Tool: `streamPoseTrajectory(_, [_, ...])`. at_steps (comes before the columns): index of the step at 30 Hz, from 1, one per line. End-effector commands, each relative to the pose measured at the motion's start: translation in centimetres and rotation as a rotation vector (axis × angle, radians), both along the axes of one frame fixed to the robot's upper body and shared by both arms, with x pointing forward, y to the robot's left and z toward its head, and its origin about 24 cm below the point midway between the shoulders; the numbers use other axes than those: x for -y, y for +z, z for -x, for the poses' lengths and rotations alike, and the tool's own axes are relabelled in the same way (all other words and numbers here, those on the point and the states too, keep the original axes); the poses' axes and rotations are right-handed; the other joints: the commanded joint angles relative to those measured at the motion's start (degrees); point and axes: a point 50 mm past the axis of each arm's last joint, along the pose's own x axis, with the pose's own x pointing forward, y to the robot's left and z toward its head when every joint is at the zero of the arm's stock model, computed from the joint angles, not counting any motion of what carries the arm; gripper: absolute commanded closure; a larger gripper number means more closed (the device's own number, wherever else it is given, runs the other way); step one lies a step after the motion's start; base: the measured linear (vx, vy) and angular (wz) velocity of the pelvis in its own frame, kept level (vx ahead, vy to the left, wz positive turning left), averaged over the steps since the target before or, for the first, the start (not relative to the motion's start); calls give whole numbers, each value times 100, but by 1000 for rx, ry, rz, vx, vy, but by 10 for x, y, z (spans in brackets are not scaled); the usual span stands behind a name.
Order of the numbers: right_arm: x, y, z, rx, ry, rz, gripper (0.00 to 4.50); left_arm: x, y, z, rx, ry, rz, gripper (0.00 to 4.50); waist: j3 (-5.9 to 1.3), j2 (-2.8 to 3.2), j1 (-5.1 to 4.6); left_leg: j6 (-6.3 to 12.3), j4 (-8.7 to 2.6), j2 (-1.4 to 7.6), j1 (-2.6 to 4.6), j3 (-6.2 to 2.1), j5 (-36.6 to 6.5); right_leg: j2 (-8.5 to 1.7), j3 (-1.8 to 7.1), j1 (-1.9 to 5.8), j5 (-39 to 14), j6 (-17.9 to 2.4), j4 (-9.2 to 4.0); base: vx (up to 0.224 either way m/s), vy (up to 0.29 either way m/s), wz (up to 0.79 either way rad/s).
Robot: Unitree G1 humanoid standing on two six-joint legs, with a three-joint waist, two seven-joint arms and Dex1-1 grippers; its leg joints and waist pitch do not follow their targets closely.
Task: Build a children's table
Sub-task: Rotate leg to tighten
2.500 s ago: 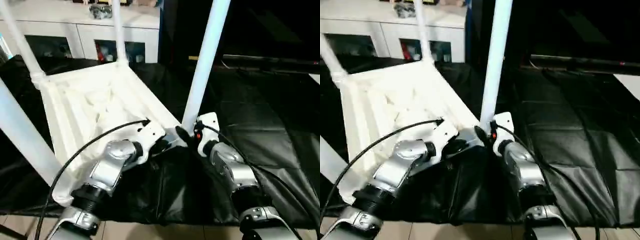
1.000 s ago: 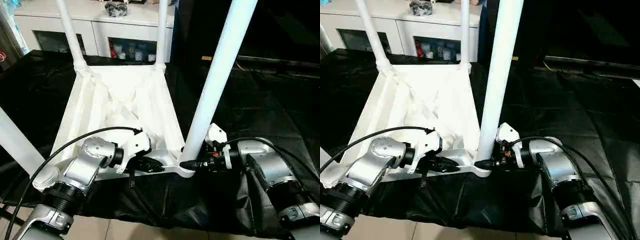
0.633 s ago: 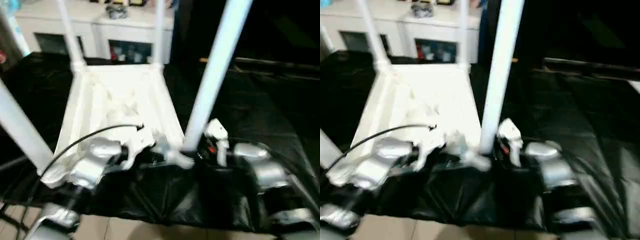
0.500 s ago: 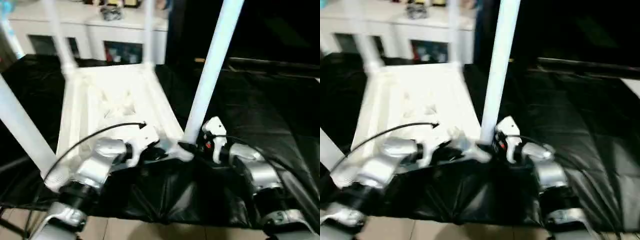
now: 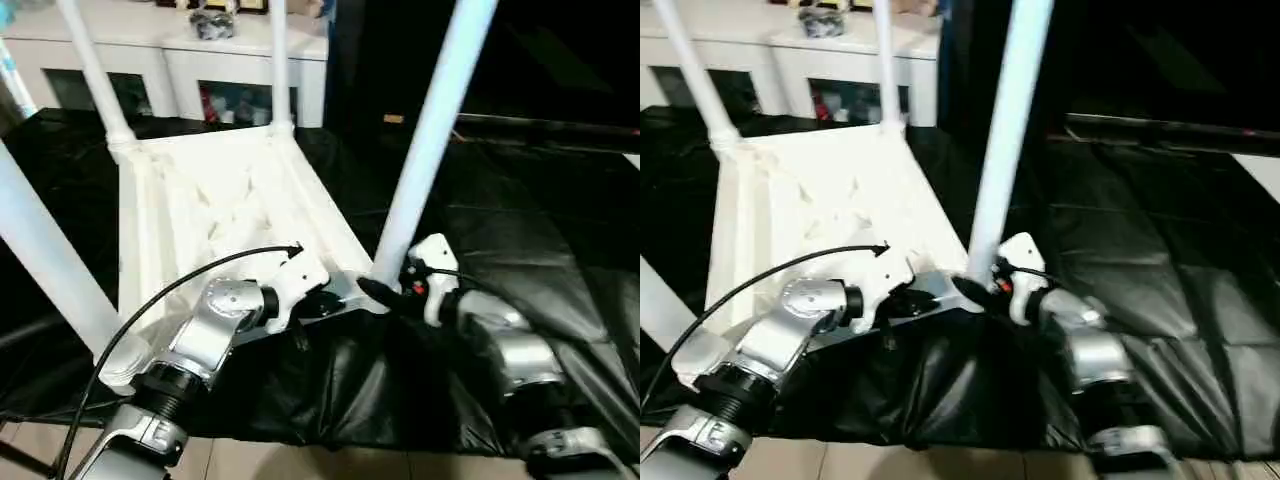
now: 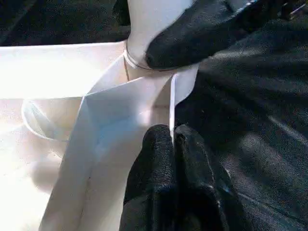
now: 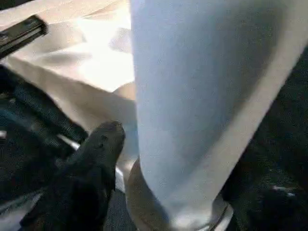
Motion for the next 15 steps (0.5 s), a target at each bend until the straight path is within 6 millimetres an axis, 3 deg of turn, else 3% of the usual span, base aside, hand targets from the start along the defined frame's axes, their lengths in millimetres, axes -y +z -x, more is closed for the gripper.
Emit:
streamPoseTrajectory(1, [0, 1, 4, -24, 99, -8, 138, 17, 13, 0, 64, -30, 62, 450, -312, -41, 27, 392, -390, -73, -21, 130, -1743, -177, 194, 238, -2199, -865, -435, 0, 0, 0])
streamPoseTrajectory(3, [30, 10, 5, -25, 125, 16, 138, 16, 12, 1, 61, -33, 62, 450, -333, -74, 70, 476, -364, -57, -10, 160, -1548, -170, 215, 241, -1834, -1031, -387, 0, 0, 0])
streamPoseTrajectory(5, [39, 13, 7, -26, 139, 25, 138, 15, 12, 2, 60, -34, 62, 450, -337, -94, 132, 611, -338, -63, -39, 200, -1266, -163, 236, 263, -1391, -1208, -324, 0, 0, 0])
streamPoseTrajectory(7, [57, 18, 14, -46, 209, 65, 138, 15, 11, 4, 58, -49, 68, 450, -356, -125, 138, 652, -326, -68, -105, 187, -1049, -176, 225, 317, -1416, -1134, -299, 0, 0, 0])
streamPoseTrajectory(8, [62, 20, 16, -54, 227, 73, 138, 15, 11, 6, 58, -56, 73, 450, -377, -128, 150, 679, -307, -68, -97, 190, -950, -178, 230, 320, -1309, -1148, -280, 0, 0, 0])
streamPoseTrajectory(9, [63, 20, 17, -57, 234, 76, 138, 15, 11, 6, 58, -59, 74, 450, -382, -143, 160, 758, -291, -61, -134, 187, -739, -177, 237, 337, -1050, -1207, -236, 0, 0, 0])
streamPoseTrajectory(12, [68, 23, 19, -61, 255, 83, 138, 15, 11, 9, 52, -67, 83, 450, -355, -148, 142, 773, -291, -80, -139, 201, -891, -175, 222, 307, -1373, -1141, -280, 0, 0, 0])
streamPoseTrajectory(15, [72, 29, 21, -63, 278, 82, 134, 16, 12, 11, 39, -61, 114, 395, -324, -163, 146, 664, -296, -82, -134, 200, -1147, -176, 228, 277, -1953, -944, -335, 0, 0, 0])
